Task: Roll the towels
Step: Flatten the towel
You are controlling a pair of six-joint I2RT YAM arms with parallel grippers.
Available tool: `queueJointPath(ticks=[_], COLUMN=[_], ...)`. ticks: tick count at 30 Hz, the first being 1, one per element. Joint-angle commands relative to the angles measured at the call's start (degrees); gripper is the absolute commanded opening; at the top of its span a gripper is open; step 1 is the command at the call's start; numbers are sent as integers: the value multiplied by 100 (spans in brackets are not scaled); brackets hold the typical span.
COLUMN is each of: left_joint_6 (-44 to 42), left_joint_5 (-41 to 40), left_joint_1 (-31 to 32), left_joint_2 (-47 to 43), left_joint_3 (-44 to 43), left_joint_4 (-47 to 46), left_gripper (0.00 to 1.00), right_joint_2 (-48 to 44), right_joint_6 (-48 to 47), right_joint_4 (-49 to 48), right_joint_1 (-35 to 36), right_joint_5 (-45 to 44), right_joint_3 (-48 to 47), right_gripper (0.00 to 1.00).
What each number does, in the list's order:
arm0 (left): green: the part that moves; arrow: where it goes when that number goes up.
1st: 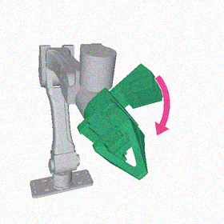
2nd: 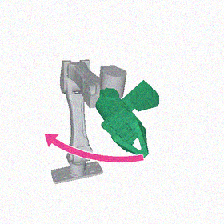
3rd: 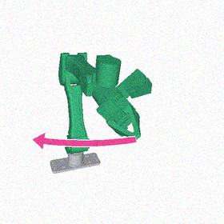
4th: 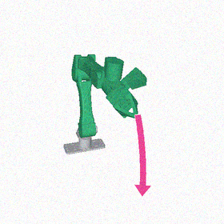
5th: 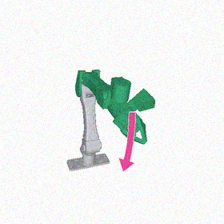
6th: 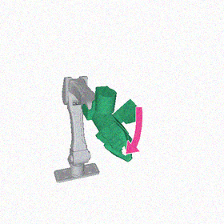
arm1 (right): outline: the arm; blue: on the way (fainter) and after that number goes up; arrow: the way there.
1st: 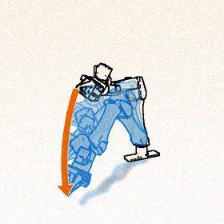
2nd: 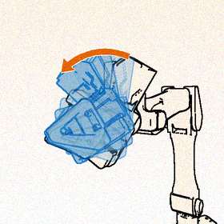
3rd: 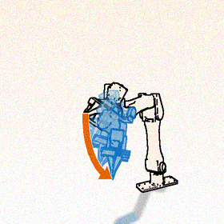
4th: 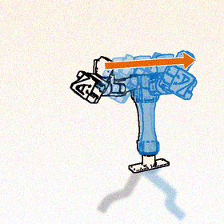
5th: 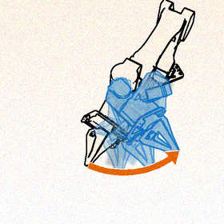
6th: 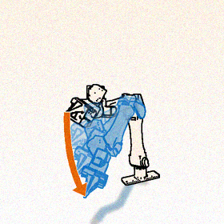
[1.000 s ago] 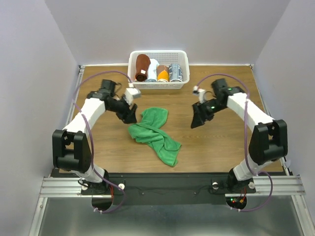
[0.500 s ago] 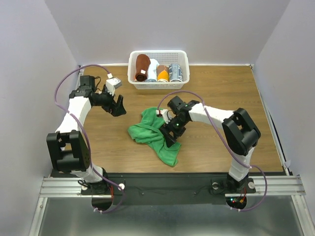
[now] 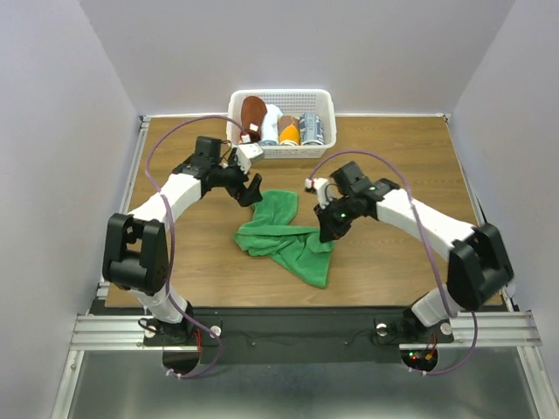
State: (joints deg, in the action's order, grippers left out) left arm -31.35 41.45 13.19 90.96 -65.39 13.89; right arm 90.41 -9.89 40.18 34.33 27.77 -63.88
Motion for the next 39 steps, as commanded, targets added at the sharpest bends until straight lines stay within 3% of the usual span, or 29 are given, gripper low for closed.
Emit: queueJointPath(ticks=[1,6,9,13,14,16,26,28,29,33,36,39], left_joint_6=[218,156,138,103,34,-11,-116,-483,-686,-1767,-1910,-1917], left_joint_5=[-602,-1130,-1586,-2087,-2228,-2308,-2809,-2224,-1994,-1280,-1403,-1202], left_joint_1=[622,1185,1361,1362,1327,1213,123,-35,-53,-53,-88,-316], left_joint_2=[386,1125,1442,1601,1522,1338,2,-288,-341,-614,-763,-1000], left_joint_3=[-281,-642,-791,-897,-906,-845,69,393,508,1017,1107,976], left_joint_4=[-791,-783,-800,-511,-388,-47,1124,1186,1238,1731,1592,1450], left_gripper=[95,96,84,47,21,0,0,1,16,44,53,55], right_joint_2=[-936,-1447,-1684,-1843,-1869,-1957,-1940,-1747,-1685,-1378,-1210,-1166], right_joint_6=[-241,-391,-470,-768,-899,-1058,-1998,-2034,-2043,-2210,-2430,-2412], right_joint_4=[376,587,727,877,929,1017,1132,1141,1149,1342,1501,1510], right_joint_1=[-365,-567,-813,-1226,-1470,-1709,-2852,-2905,-2914,-2914,-2914,-2905], right_joint_5=[-412,-835,-1080,-1326,-1353,-1362,-1643,-1495,-1424,-950,-739,-694], right_joint_3=[173,473,455,376,298,192,200,174,165,112,130,95], right_gripper=[1,1,0,1,1,1,1,1,1,1,1,1])
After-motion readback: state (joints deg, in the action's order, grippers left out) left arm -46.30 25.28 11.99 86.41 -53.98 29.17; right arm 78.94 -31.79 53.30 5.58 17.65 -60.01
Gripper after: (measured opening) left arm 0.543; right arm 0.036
